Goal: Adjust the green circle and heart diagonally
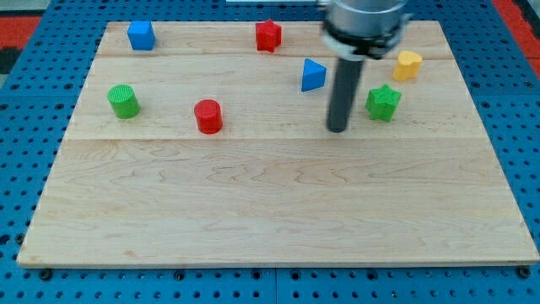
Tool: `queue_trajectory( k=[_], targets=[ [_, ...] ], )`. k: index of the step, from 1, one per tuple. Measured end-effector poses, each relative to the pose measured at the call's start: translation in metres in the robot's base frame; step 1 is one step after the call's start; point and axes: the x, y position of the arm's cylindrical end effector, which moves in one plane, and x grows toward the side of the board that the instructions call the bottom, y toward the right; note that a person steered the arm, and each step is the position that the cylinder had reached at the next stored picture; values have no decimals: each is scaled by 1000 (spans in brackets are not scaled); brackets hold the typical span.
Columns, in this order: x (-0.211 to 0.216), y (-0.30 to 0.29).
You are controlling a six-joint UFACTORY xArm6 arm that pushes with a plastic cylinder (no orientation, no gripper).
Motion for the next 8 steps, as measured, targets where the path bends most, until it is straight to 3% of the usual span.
queue_trajectory(
  k=[2,3,4,6,7,8],
  targets=[
    [25,-136],
    [13,-201],
    [-35,-203],
    [-46,-275],
    [-78,-275],
    [-79,-297]
  ],
)
